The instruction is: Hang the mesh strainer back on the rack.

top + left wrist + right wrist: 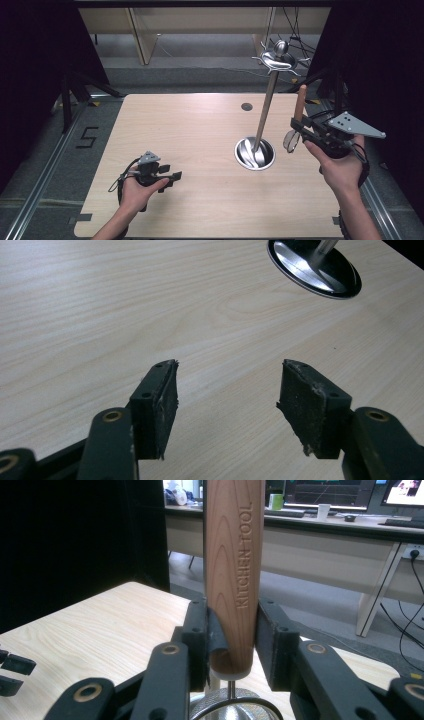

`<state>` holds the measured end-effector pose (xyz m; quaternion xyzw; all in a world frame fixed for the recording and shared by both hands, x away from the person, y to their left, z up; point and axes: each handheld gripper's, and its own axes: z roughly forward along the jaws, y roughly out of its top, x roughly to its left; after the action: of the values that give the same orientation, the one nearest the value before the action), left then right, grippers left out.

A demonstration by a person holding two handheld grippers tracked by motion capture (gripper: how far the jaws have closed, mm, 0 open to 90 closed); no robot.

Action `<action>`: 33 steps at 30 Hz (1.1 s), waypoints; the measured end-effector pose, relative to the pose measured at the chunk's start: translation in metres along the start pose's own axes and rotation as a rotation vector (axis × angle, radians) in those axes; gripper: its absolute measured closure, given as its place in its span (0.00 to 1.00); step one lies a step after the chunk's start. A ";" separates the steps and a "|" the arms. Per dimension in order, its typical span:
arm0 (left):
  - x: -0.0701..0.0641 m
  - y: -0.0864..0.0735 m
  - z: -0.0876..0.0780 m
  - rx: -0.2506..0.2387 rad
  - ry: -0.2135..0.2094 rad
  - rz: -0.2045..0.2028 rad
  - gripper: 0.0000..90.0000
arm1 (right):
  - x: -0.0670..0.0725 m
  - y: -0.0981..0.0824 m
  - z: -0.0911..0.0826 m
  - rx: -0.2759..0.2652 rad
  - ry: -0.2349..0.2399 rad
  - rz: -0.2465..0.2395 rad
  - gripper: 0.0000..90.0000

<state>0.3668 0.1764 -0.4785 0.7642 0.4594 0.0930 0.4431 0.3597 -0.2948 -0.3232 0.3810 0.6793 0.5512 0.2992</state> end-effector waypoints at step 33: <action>0.002 0.000 -0.001 0.005 0.005 0.010 0.44 | 0.004 0.016 0.002 -0.048 -0.003 0.002 0.78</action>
<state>0.3674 0.1780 -0.4783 0.7673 0.4571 0.0960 0.4394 0.3627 -0.2890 -0.3081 0.3752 0.6650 0.5672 0.3086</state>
